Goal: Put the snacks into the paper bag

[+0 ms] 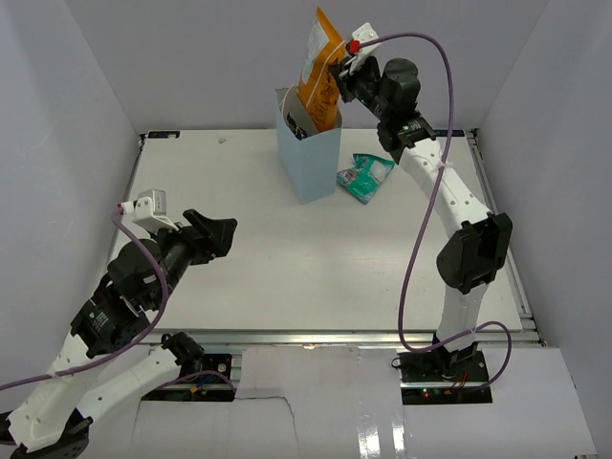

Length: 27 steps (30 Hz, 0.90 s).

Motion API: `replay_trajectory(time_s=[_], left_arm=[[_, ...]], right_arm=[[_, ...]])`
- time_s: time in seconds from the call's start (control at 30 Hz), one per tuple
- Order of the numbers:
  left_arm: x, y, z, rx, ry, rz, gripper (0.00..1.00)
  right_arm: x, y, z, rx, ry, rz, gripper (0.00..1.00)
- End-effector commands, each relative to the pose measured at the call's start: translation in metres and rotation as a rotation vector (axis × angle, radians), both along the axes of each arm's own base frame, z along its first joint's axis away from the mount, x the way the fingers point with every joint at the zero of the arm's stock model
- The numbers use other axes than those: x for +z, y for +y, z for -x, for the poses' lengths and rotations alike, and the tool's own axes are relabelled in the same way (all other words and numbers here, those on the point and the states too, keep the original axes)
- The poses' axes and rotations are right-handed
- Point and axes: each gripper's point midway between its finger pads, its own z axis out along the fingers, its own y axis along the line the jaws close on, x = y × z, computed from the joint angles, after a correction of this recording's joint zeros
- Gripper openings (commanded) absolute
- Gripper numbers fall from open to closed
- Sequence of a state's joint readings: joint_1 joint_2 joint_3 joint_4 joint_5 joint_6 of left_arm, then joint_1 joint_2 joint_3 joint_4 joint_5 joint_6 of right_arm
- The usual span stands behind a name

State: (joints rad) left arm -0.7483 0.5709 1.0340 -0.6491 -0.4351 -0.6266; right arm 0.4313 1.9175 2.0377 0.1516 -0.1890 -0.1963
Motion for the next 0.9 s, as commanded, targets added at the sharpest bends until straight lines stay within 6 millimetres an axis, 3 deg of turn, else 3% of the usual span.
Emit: replay_trajectory(time_s=[0.0,0.17,0.4,0.63,0.8,0.87], left_arm=[[-0.008,0.0,0.001,0.006,0.023,0.015,0.87],[-0.014,-0.004,-0.002,0.0,0.039,0.0,0.87],[-0.019,-0.009,-0.005,-0.012,0.051,-0.012,0.88],[-0.023,-0.01,-0.003,-0.017,0.062,0.0,0.87],[-0.028,-0.011,-0.004,-0.017,0.071,-0.004,0.88],[-0.028,-0.012,-0.005,-0.017,0.073,-0.01,0.88]], right_arm=[[0.046,-0.015,0.02,-0.028,-0.16,-0.024,0.08],[0.011,-0.01,0.006,-0.059,-0.136,0.049,0.08],[-0.029,0.026,-0.001,-0.059,-0.198,0.262,0.08],[-0.087,0.034,-0.025,-0.103,-0.058,0.311,0.08],[-0.13,0.046,-0.025,-0.033,0.045,0.366,0.08],[-0.138,0.049,-0.022,-0.012,0.07,0.377,0.14]])
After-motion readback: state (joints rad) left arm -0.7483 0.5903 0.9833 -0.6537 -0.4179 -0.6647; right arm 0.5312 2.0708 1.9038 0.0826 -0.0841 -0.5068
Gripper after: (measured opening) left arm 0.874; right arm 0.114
